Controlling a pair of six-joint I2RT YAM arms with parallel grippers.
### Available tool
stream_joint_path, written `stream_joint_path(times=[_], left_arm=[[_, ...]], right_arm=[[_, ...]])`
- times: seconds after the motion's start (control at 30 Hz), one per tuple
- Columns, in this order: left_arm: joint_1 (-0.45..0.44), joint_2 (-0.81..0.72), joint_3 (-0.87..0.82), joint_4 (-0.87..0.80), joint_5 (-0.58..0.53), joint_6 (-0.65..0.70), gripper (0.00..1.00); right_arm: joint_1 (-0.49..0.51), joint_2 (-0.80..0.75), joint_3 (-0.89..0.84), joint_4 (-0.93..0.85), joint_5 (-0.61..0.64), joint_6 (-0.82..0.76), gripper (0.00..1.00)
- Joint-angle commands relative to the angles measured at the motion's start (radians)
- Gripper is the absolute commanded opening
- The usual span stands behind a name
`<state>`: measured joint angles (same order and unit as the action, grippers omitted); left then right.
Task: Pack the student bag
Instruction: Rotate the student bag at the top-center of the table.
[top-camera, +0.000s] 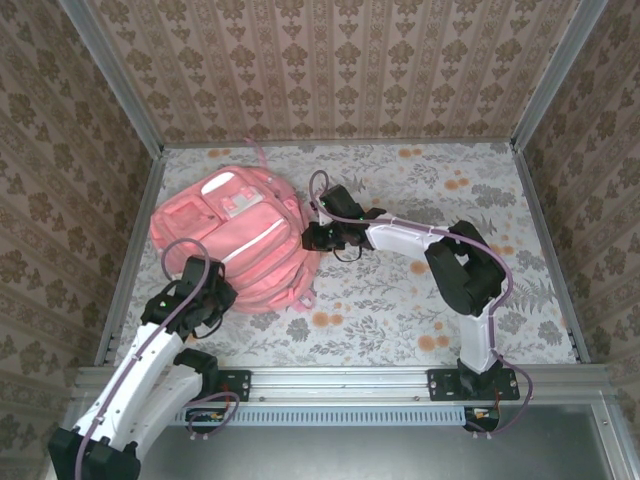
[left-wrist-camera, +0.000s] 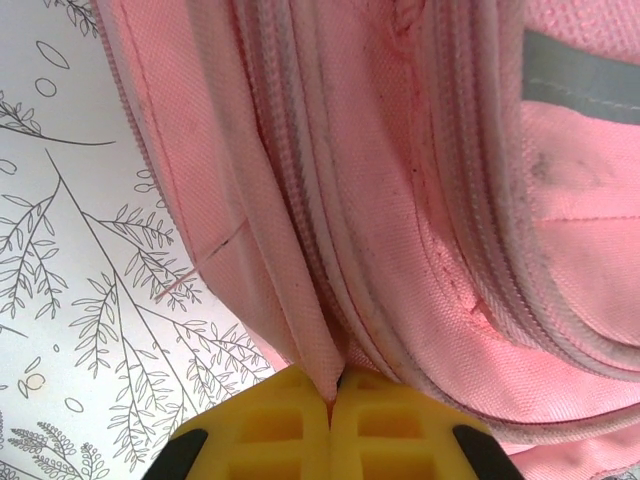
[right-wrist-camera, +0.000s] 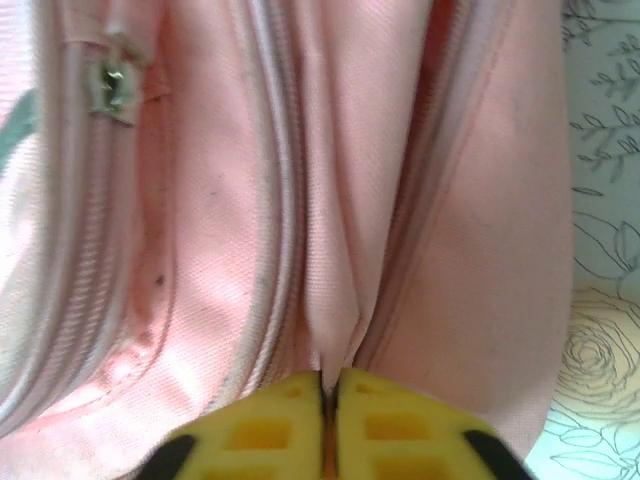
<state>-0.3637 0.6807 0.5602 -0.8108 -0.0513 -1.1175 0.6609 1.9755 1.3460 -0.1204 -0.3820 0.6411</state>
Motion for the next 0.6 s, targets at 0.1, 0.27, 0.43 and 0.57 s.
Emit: stream_joint_path(times=[0.1,0.27,0.43,0.57], left_arm=[[0.044,0.017,0.000,0.056,0.027,0.086,0.00],[0.114,0.091,0.027,0.101,0.076,0.182,0.00],[0.221,0.210,0.075,0.156,0.148,0.287,0.00],[0.251,0.288,0.135,0.168,0.174,0.339,0.00]], right_arm=[[0.000,-0.145,-0.050,0.087,-0.028,0.035,0.00],[0.002,-0.297,-0.109,0.044,0.047,0.013,0.00],[0.029,-0.424,-0.157,-0.012,0.081,-0.019,0.00],[0.067,-0.425,-0.151,-0.050,0.099,-0.035,0.00]])
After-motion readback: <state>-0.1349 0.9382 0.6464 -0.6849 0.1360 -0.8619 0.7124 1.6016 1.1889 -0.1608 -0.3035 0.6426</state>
